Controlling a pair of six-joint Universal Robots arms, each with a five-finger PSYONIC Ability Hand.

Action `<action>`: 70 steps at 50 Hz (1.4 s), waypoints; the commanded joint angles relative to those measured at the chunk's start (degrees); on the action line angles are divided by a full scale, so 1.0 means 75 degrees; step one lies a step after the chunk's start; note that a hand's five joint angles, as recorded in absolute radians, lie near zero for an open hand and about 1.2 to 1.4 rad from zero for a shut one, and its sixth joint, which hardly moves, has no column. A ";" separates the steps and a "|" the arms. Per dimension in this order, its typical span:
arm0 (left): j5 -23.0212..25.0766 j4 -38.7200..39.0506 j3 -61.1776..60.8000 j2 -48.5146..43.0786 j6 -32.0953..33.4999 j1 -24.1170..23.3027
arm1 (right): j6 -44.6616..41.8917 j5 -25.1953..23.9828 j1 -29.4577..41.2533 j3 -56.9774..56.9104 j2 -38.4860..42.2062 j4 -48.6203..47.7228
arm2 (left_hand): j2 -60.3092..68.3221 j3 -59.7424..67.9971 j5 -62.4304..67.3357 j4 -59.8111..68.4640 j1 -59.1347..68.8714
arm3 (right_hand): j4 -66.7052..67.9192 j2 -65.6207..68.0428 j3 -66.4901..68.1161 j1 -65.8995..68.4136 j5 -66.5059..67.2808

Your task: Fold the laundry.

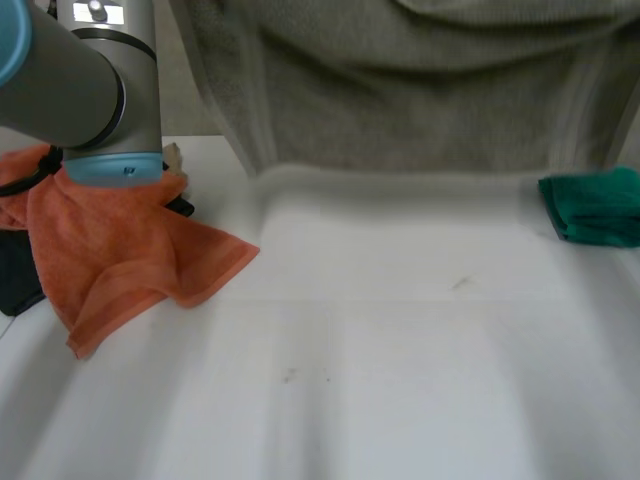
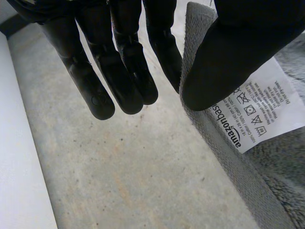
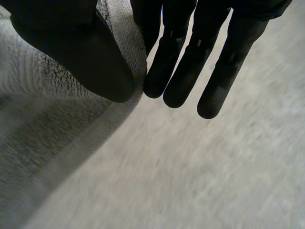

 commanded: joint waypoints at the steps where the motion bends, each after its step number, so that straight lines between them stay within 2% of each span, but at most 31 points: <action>1: 0.0492 0.0262 -0.2082 0.0651 -0.0386 0.0081 | 0.0734 -0.0427 -0.0084 0.0772 -0.0268 0.0020 | 0.1523 0.1550 0.1902 0.1491 0.1938 | 0.1496 0.1528 0.1526 0.2143 0.1582; 5: 0.0949 0.0274 -0.3395 0.0674 -0.0515 0.0140 | 0.0723 -0.0954 -0.0096 0.0936 -0.0104 0.1484 | 0.1523 0.1550 0.1902 0.1491 0.1938 | 0.1496 0.1528 0.1526 0.2143 0.1582; 8: 0.1207 0.0321 -0.4415 0.0651 -0.0539 0.0140 | 0.0513 -0.1388 -0.0271 0.1018 0.0410 0.2551 | 0.1523 0.1550 0.1902 0.1491 0.1938 | 0.1496 0.1528 0.1526 0.2143 0.1582; 12: 0.1430 0.0321 -0.5482 0.0546 -0.0504 0.0140 | -0.0575 -0.1915 -0.0588 0.1369 0.1196 0.3396 | 0.1523 0.1550 0.1902 0.1491 0.1938 | 0.1496 0.1528 0.1526 0.2143 0.1582; 13: 0.1465 0.0321 -0.5669 0.0522 -0.0492 0.0128 | -0.1239 -0.2078 -0.0693 0.1555 0.1452 0.3653 | 0.1523 0.1550 0.1902 0.1491 0.1938 | 0.1496 0.1528 0.1526 0.2143 0.1582; 18: 0.1536 0.0321 -0.6479 0.0393 -0.0468 0.0093 | -0.3177 -0.2220 -0.1056 0.1967 0.1888 0.4205 | 0.1523 0.1550 0.1902 0.1491 0.1938 | 0.1496 0.1528 0.1526 0.2143 0.1582; 23: 0.1536 0.0309 -0.6843 0.0522 -0.0492 0.0058 | -0.3602 -0.2291 -0.1198 0.2283 0.1947 0.4417 | 0.1523 0.1550 0.1902 0.1491 0.1938 | 0.1304 0.1336 0.1334 0.1951 0.1390; 25: 0.1536 0.0309 -0.6901 0.0545 -0.0480 0.0069 | -0.3532 -0.2326 -0.1209 0.2458 0.1947 0.4394 | 0.1523 0.1550 0.1902 0.1491 0.1938 | -0.0507 -0.0475 -0.0476 0.0140 -0.0421; 28: 0.1536 0.0309 -0.6948 0.0756 -0.0492 0.0093 | -0.3531 -0.2489 -0.1244 0.2740 0.1912 0.4358 | 0.1523 0.1550 0.1902 0.1491 0.1938 | -0.1407 -0.1375 -0.1376 -0.0760 -0.1321; 29: 0.1536 0.0309 -0.6948 0.0803 -0.0503 0.0093 | -0.3531 -0.2745 -0.1268 0.2950 0.1819 0.4312 | 0.1523 0.1550 0.1902 0.1491 0.1938 | -0.2633 -0.2601 -0.2602 -0.1986 -0.2547; 32: 0.1512 0.0309 -0.6948 0.0909 -0.0562 0.0081 | -0.3566 -0.3215 -0.1291 0.3314 0.1526 0.4160 | 0.1523 0.1550 0.1902 0.1491 0.1938 | -0.3048 -0.3016 -0.3017 -0.2401 -0.2962; 34: 0.1512 0.0309 -0.6960 0.0967 -0.0562 0.0069 | -0.3660 -0.3509 -0.1280 0.3712 0.1210 0.3937 | 0.1523 0.1550 0.1902 0.1491 0.1938 | -0.4053 -0.4021 -0.4022 -0.3406 -0.3967; 36: 0.1512 0.0309 -0.6960 0.1002 -0.0562 0.0069 | -0.3718 -0.3557 -0.1280 0.3924 0.1057 0.3738 | 0.1523 0.1550 0.1902 0.1491 0.1938 | -0.5041 -0.5010 -0.5011 -0.4394 -0.4956; 40: 0.1501 0.0309 -0.6960 0.1026 -0.0574 0.0057 | -0.3847 -0.3533 -0.1280 0.4264 0.0928 0.3246 | 0.1523 0.1550 0.1902 0.1491 0.1938 | -0.5381 -0.5349 -0.5351 -0.4734 -0.5295; 43: 0.1501 0.0309 -0.6960 0.1026 -0.0585 0.0046 | -0.3999 -0.3451 -0.1221 0.4393 0.0939 0.3116 | 0.1523 0.1550 0.1902 0.1491 0.1938 | -0.5158 -0.5126 -0.5127 -0.4511 -0.5072; 47: 0.1489 0.0298 -0.6960 0.1014 -0.0621 0.0057 | -0.4456 -0.3428 -0.1093 0.4510 0.1021 0.3022 | 0.1523 0.1550 0.1902 0.1491 0.1938 | -0.3749 -0.3717 -0.3719 -0.3102 -0.3663; 51: 0.1477 0.0239 -0.6948 0.1026 -0.0679 0.0069 | -0.5053 -0.3334 -0.1092 0.4510 0.1068 0.3010 | 0.1523 0.1550 0.1902 0.1491 0.1938 | 0.1267 0.1298 0.1297 0.1914 0.1352; 57: 0.1419 0.0134 -0.6948 0.1317 -0.0656 0.0081 | -0.5278 -0.3357 -0.1116 0.4616 0.0881 0.3128 | 0.1523 0.1550 0.1902 0.1491 0.1938 | 0.1496 0.1528 0.1526 0.2143 0.1582; 59: 0.1419 0.0005 -0.6960 0.1552 -0.0656 0.0081 | -0.5021 -0.3346 -0.1116 0.4593 0.0508 0.3209 | 0.1523 0.1550 0.1902 0.1491 0.1938 | 0.1496 0.1528 0.1526 0.2143 0.1582; 60: 0.1419 -0.0112 -0.6972 0.1693 -0.0656 0.0081 | -0.4613 -0.3264 -0.1127 0.4511 -0.0086 0.3349 | 0.1523 0.1550 0.1902 0.1491 0.1938 | 0.1496 0.1528 0.1526 0.2143 0.1582; 63: 0.1419 -0.0872 -0.6948 0.2349 -0.0621 0.0140 | -0.4002 -0.3147 -0.1116 0.4277 -0.0921 0.3712 | 0.1523 0.1550 0.1902 0.1491 0.1938 | 0.1496 0.1528 0.1526 0.2143 0.1582; 66: 0.1430 -0.1950 -0.6843 0.3040 -0.0586 0.0175 | -0.3508 -0.2796 -0.1232 0.3704 -0.1789 0.4730 | 0.1523 0.1550 0.1902 0.1491 0.1938 | 0.1496 0.1528 0.1526 0.2143 0.1582; 68: 0.1442 -0.2489 -0.6808 0.3415 -0.0551 0.0210 | -0.3473 -0.2387 -0.1698 0.3120 -0.2245 0.5781 | 0.1523 0.1550 0.1902 0.1491 0.1938 | 0.1496 0.1528 0.1526 0.2143 0.1582; 70: 0.1442 -0.3228 -0.6726 0.4036 -0.0492 0.0280 | -0.3508 -0.2245 -0.2121 0.2743 -0.2481 0.6499 | 0.1523 0.1550 0.1902 0.1491 0.1938 | 0.1496 0.1528 0.1526 0.2143 0.1582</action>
